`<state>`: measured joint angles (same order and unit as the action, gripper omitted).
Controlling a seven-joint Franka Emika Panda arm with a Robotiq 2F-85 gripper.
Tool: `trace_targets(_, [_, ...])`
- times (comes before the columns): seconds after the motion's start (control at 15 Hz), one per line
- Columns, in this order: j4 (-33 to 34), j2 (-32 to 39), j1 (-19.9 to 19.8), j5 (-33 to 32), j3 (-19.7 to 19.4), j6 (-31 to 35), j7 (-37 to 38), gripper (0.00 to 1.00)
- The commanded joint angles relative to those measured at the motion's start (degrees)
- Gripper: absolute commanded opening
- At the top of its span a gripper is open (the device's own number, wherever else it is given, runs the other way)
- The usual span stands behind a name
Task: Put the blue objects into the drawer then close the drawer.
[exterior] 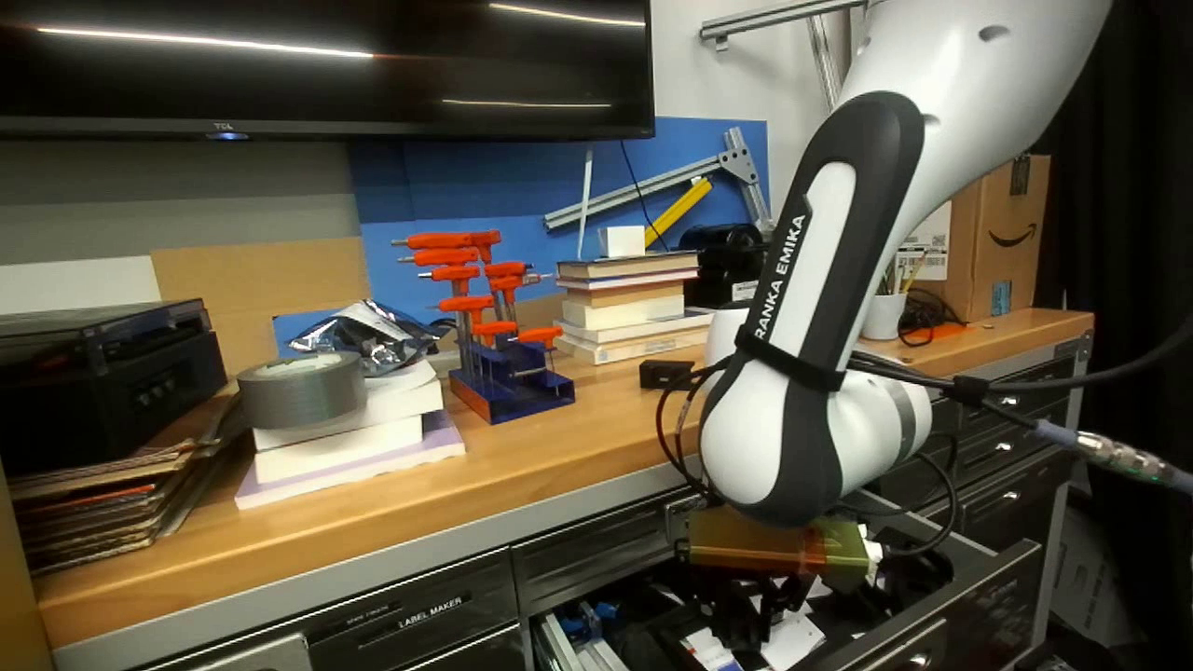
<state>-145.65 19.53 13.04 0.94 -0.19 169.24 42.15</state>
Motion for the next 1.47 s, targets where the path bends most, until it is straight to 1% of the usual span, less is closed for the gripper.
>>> trace_targets(0.0, [1.8, 1.1, 0.7, 3.2, 0.4, -0.5, -1.7, 0.83])
trace_targets(0.13, [1.6, 0.8, 1.2, 3.6, 0.0, -0.5, -1.5, 0.98])
trace_targets(0.2, [1.3, 0.4, 1.7, 3.5, -0.6, -0.8, -1.2, 1.0])
trace_targets(0.33, [0.1, -2.1, 3.9, 1.7, -3.4, -1.9, 0.5, 1.0])
trace_targets(0.47, [-1.2, -6.1, 6.5, -1.0, -7.3, -5.0, 1.9, 1.0])
trace_targets(0.53, [-1.5, -8.2, 7.1, -2.6, -8.7, -7.1, 2.4, 1.0])
trace_targets(0.6, [-1.8, -11.3, 6.3, -3.7, -8.9, -10.1, 1.9, 1.0])
trace_targets(0.67, [-1.9, -13.9, 4.9, -4.6, -8.1, -12.7, 0.6, 0.99])
trace_targets(0.8, [-1.3, -19.9, 0.9, -4.6, -5.1, -19.5, -4.7, 1.0])
trace_targets(0.87, [-0.7, -22.4, -0.3, -5.0, -4.3, -22.4, -5.7, 1.0])
trace_targets(1.0, [0.7, -26.9, -2.8, -2.7, -2.3, -27.7, -10.7, 1.0])
trace_targets(1.13, [2.8, -29.8, -4.8, -2.2, -0.8, -32.1, -13.4, 1.0])
trace_targets(1.2, [3.7, -30.9, -5.8, -2.4, -0.2, -33.5, -14.1, 1.0])
trace_targets(1.4, [6.5, -32.2, -8.9, -5.1, 1.8, -33.5, -13.9, 1.0])
